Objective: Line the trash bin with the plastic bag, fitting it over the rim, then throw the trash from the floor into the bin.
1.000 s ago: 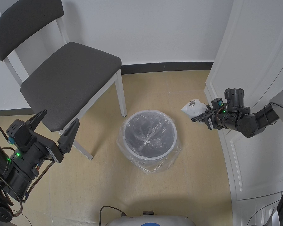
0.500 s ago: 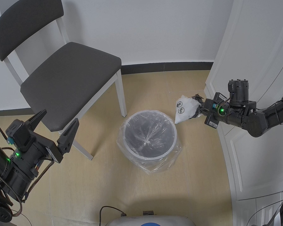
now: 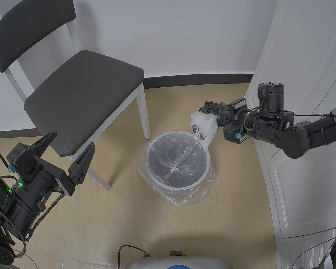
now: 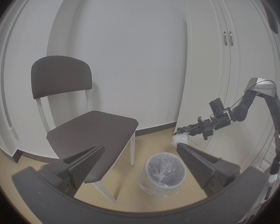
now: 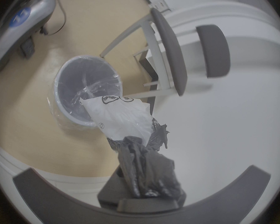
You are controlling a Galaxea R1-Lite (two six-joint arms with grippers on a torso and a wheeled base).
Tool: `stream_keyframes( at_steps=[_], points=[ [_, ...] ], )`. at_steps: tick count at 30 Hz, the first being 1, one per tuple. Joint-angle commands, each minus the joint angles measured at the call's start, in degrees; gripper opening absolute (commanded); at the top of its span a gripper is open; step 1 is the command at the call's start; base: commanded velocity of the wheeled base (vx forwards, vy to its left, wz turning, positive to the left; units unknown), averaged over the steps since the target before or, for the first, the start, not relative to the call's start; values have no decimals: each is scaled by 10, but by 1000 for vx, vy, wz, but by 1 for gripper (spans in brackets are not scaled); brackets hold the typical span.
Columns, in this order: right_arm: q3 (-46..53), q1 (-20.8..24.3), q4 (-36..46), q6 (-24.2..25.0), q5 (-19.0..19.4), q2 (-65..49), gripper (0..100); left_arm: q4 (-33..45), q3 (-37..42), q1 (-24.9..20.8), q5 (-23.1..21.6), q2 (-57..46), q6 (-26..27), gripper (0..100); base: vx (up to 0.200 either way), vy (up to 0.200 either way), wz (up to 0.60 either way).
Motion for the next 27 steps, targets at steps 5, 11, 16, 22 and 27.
stream_keyframes(
  at_steps=[5,11,16,22,27],
  points=[
    [-85,83,41,-83,-10,106,0,0,3,36,-21,0,-4,100,0,0,0],
    [-91,108,48,-96,-55,141,0,1,3,76,-64,0,-5,100,0,0,0],
    [-89,108,47,-95,-67,167,0,0,1,105,-88,0,-6,100,0,0,0],
    [-95,95,44,-95,-74,191,0,0,1,110,-93,0,-6,100,0,0,0],
    [-103,88,42,-95,-77,207,0,0,2,109,-93,0,-5,100,0,0,0]
  ],
)
